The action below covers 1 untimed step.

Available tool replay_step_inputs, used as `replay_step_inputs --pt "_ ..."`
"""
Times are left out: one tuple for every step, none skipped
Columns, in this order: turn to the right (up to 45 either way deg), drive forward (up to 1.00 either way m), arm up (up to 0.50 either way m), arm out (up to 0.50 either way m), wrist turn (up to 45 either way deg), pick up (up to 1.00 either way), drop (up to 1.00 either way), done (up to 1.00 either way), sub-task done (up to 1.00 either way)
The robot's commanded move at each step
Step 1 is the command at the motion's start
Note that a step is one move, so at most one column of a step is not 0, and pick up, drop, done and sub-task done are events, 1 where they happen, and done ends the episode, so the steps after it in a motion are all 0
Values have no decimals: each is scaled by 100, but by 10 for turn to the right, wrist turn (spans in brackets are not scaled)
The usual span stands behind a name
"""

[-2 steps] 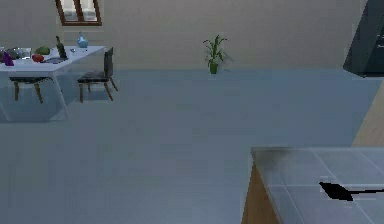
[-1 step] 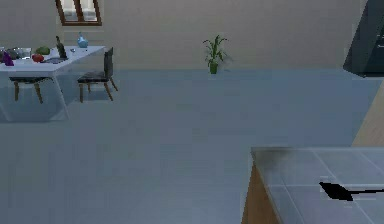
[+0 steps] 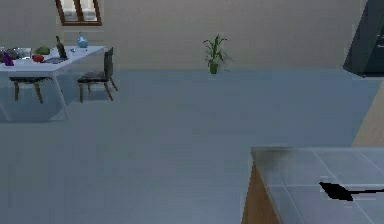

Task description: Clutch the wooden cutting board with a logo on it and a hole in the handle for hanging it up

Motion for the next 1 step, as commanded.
replay_step_inputs --pt "0 0 0 0 0 100 0 0 0"
